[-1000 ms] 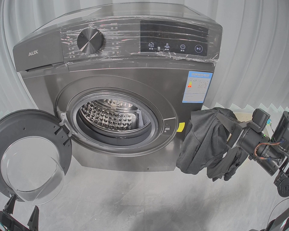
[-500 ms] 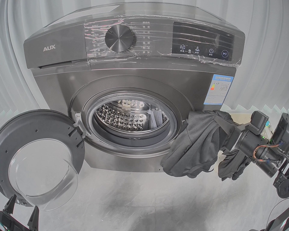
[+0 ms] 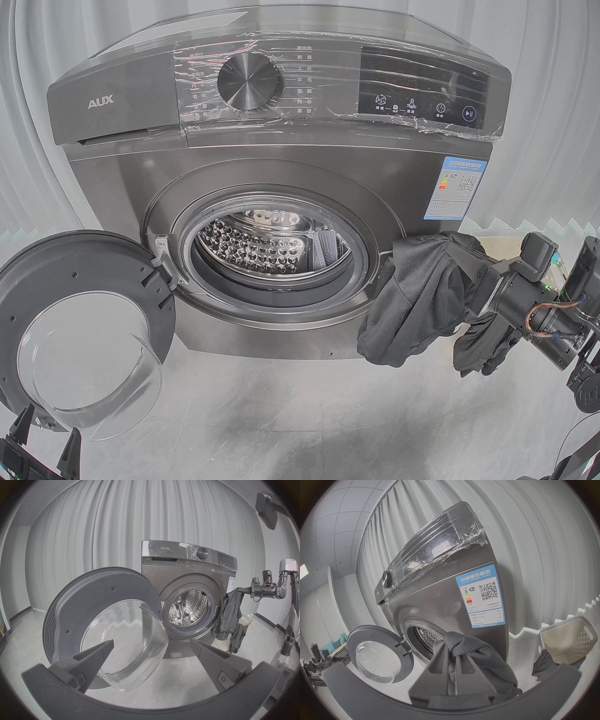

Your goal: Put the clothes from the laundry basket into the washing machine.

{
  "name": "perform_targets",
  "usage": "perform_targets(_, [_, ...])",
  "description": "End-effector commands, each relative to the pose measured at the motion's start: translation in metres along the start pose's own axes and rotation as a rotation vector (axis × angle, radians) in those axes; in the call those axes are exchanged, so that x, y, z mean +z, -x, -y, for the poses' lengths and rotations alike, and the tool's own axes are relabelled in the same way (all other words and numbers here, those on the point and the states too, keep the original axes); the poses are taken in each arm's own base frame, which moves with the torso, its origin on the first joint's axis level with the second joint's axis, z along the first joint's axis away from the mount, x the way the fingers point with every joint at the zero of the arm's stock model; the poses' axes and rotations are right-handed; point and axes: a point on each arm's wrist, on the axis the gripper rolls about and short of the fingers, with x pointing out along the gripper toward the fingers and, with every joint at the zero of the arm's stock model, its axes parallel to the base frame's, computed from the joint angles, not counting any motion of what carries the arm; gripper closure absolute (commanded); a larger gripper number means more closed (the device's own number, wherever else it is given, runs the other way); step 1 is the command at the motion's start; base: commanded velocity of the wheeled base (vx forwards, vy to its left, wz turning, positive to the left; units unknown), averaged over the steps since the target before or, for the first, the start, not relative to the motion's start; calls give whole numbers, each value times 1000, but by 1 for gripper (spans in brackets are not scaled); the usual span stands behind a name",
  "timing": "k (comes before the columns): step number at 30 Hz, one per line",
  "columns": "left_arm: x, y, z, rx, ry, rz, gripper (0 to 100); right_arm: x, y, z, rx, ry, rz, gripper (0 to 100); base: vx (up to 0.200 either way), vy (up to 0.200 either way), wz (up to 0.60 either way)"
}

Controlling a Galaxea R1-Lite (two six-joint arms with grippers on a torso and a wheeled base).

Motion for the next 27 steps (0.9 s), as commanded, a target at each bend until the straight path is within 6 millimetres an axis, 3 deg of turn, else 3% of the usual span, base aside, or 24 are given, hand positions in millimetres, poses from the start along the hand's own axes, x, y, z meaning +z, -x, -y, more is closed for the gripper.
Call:
perform_targets(1, [-5,0,0,-1,1,0,0,-1,-1,0,1,0,-5,100,0,200,0])
perform_targets(6, [-5,0,0,1,1,0,0,-4,-2,0,-2,-2,-17,100,0,200,0])
perform_targets(18, [-5,0,0,1,1,0,0,-6,-1,1,-3,-2,-23,100,0,0,0])
perform_targets(21, [-5,0,0,-1,1,0,0,-6,-1,0,-2,-2,-24,100,-200,0,0])
perform_targets(27, [-5,0,0,1,-1,0,0,-10,-2,1,-5,-2,-39,100,0,0,0])
